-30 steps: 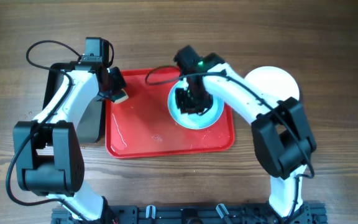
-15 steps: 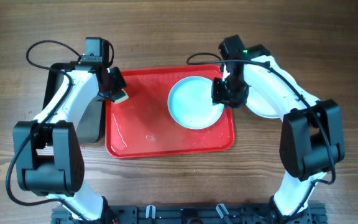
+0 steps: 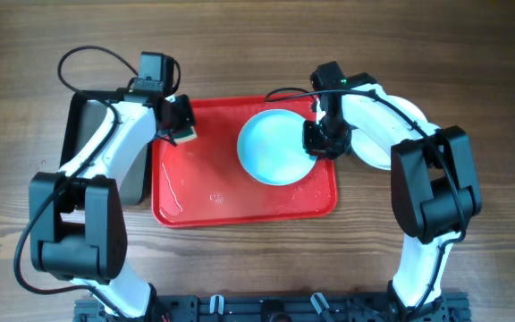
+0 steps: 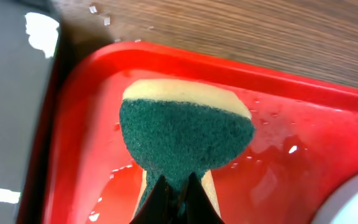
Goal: Clean dirty plates on tray and stack at the side
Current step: 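Scrub the light-blue plate with the sponge while right gripper holds rim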
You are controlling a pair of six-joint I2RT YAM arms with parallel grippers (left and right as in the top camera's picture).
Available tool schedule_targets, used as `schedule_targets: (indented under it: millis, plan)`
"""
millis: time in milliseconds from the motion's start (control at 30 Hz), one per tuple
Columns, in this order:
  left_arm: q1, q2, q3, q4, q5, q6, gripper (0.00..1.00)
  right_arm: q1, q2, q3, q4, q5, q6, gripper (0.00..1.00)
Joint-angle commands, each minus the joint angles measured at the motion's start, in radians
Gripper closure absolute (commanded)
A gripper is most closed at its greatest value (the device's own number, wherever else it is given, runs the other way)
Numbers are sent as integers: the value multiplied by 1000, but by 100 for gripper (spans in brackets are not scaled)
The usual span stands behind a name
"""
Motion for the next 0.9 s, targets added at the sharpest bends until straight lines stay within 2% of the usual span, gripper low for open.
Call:
schedule_targets:
  millis: [0,133,333,500,633,867]
  plan:
    - [-24,-8,10,19,2,38,96,11,18,25,6,-64,-66,96]
    - [-33,-8,10,19,3,58,96,62,18,52,56,-89,-61,96]
    - [-38,-8,10,19,25,86,96,136,56,57,266,-164,109,96]
    - [-35,-8,10,15,25,87,96,156,134,57,353,-208,199,96]
    - [-41,-8,10,7,38,104,96,155,137,57,372,-226,187,96]
    - [-68,28,-32,6,50,222,96,155,137,57,377,-235,169,96]
